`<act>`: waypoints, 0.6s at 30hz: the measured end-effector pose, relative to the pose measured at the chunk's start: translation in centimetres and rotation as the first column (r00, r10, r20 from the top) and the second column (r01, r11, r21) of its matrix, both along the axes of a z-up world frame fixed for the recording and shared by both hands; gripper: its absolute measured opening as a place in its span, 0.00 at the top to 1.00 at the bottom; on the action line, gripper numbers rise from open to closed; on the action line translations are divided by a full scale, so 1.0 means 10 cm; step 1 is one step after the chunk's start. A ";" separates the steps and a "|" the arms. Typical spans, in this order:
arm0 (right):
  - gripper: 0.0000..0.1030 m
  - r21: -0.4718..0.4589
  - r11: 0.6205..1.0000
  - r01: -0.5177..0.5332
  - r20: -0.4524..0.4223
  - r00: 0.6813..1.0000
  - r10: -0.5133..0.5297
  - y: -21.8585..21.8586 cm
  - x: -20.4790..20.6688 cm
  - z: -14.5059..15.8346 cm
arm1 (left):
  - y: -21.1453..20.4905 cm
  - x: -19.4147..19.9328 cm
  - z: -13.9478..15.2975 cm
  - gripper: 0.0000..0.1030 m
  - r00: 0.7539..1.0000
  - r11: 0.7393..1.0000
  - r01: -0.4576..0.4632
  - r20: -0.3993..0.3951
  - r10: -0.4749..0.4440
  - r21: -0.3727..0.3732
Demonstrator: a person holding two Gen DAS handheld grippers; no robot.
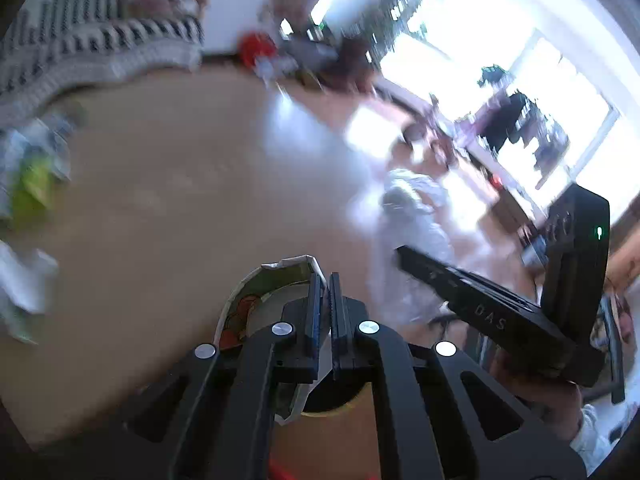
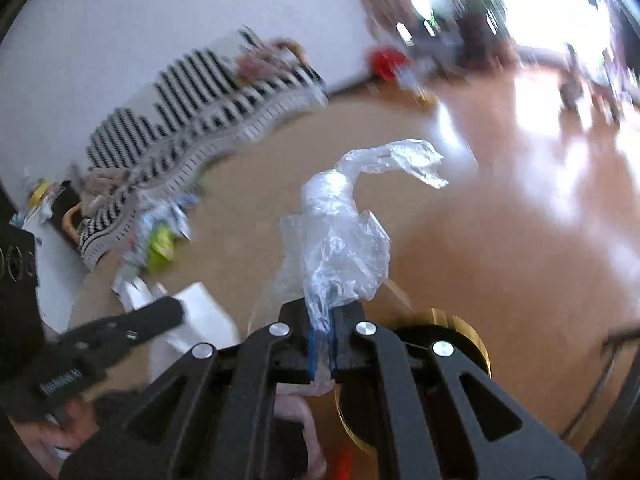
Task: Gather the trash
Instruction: 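Carry both items over the black bin and open both tools to drop them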
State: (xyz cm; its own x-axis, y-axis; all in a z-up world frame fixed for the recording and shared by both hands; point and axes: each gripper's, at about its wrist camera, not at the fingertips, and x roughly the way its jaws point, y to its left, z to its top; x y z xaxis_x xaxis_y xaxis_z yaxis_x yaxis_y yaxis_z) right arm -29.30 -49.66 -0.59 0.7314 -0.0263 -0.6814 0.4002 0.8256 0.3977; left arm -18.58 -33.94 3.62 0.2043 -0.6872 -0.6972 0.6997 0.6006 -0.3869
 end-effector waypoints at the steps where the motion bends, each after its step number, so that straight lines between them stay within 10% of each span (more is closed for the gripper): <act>1: 0.95 0.027 1.000 0.014 -0.033 0.999 -0.013 -0.06 -0.06 -0.16 | -0.17 -0.08 -0.23 0.97 0.999 0.999 0.032 -0.028 -0.031 0.028; 8: 0.95 0.162 0.979 0.120 -0.252 0.965 -0.076 -0.45 -0.29 -1.25 | -0.65 -0.19 -1.14 0.97 0.979 0.983 0.133 -0.169 -0.111 0.126; 18: 0.95 0.247 0.956 0.156 -0.295 0.952 -0.080 -0.75 -0.16 -1.57 | -0.76 -0.03 -1.56 0.97 0.958 0.977 0.151 -0.266 -0.108 0.149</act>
State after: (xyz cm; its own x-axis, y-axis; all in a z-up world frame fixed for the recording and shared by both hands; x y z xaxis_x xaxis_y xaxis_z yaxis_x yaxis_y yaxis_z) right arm -30.95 -57.12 -16.28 0.5135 0.1080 -0.8513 0.6146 0.6460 0.4527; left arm -18.87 -41.57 -11.94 -0.0781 -0.5661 -0.8206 0.6671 0.5821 -0.4650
